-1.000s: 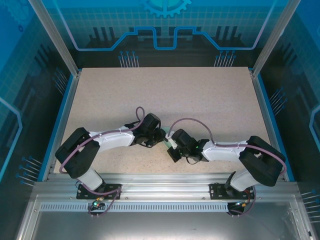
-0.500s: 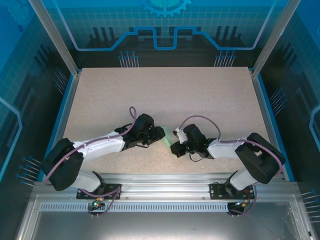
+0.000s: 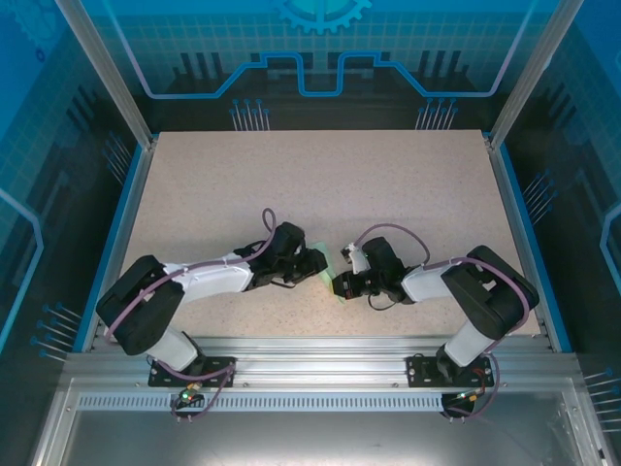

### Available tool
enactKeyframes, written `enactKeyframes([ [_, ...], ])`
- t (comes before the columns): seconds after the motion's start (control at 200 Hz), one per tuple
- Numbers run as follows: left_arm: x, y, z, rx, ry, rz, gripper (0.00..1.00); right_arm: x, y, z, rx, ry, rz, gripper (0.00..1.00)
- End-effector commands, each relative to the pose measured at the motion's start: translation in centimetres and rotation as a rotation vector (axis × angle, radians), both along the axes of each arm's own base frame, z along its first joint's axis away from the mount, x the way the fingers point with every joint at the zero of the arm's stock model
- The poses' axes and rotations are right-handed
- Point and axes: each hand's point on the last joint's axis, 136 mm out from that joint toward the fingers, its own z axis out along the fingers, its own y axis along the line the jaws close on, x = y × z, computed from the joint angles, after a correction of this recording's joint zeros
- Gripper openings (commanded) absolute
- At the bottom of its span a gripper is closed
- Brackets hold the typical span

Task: Fold a paper plane with a square sheet of paper (pick it up from the middle)
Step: Perform the fifth fold on the wing at the bottom-center of the table.

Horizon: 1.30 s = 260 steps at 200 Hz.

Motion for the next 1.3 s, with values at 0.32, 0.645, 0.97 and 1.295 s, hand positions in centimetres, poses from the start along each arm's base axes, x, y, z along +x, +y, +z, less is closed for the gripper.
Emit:
enactKeyframes([
  [0.32, 1.5, -2.5, 0.6, -0.071, -0.033, -0.058, 0.41, -0.2, -0.7, 0.1, 0.014, 0.042, -0.013, 0.10],
  [0.645, 2.1, -2.7, -0.6, -0.055, -0.003, -0.039, 0.36, -0.1, -0.6, 0.6, 0.016, 0.044, -0.009, 0.14],
  [0.97, 2.5, -2.5, -1.3, -0.030, -0.001, -0.043, 0.36, -0.1, -1.3, 1.9, -0.014, 0.012, -0.020, 0.26],
  [1.295, 2.5, -2.5, -1.8, -0.019, 0.011, -0.049, 0.36, -0.2, -2.0, 1.6, -0.047, 0.034, -0.034, 0.14],
])
